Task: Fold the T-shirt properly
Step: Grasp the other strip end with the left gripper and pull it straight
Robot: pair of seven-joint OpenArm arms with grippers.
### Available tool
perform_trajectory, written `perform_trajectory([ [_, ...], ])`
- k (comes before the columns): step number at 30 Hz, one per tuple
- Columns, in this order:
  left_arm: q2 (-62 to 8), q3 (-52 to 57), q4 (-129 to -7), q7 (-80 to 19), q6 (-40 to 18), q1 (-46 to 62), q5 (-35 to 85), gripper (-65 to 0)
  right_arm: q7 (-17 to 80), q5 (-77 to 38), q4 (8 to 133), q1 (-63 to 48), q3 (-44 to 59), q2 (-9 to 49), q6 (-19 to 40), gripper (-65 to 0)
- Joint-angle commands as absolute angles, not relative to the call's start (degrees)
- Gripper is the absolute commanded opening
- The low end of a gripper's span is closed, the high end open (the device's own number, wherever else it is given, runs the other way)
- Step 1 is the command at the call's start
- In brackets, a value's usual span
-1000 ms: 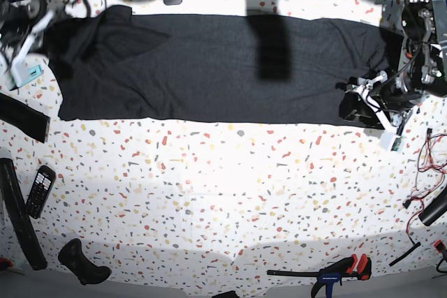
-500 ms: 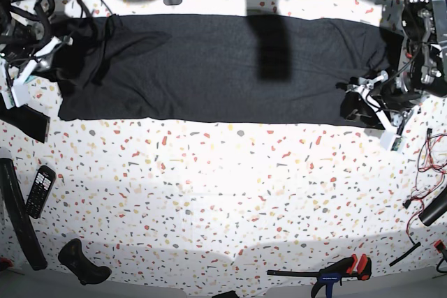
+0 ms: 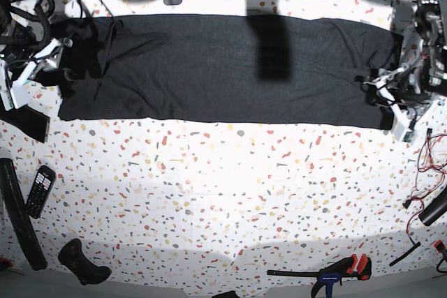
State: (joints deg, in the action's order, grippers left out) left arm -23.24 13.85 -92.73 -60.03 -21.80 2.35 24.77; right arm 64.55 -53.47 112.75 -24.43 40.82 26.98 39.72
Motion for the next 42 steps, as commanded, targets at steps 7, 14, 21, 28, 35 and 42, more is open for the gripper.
perform_trajectory([
  [7,-28.4,14.2,-93.6,-62.6,-19.7,3.2,30.0,-35.3,63.5,-59.0,113.5,-24.1,41.3,28.1,40.0,-25.1],
  [14,-29.4,14.2,-86.4,-62.0,-21.8,3.8,38.3,-35.3,64.1,-59.0,113.5,-24.1,41.3,28.1,40.0,-25.1],
  [21,-29.4,14.2,-73.7,-58.7,-22.8,3.8,38.9,-35.3,65.6,-59.0,113.5,-24.1,41.3,28.1,40.0,-25.1],
  [28,-29.5,14.2,-70.1,-60.3,-26.6,3.8,40.1,-35.3,65.6,-59.2,113.5,-24.1,41.3,28.1,40.0,-25.1],
  [35,-29.3,14.2,-70.1,-71.1,-31.4,4.2,48.5,-35.3,65.6,-59.2,113.5,-24.1,41.3,28.1,40.0,-25.1],
  [42,-29.3,14.2,-70.1,-72.2,-31.7,4.1,53.6,-35.3,65.6,-59.2,113.5,-24.1,41.3,28.1,40.0,-25.1],
])
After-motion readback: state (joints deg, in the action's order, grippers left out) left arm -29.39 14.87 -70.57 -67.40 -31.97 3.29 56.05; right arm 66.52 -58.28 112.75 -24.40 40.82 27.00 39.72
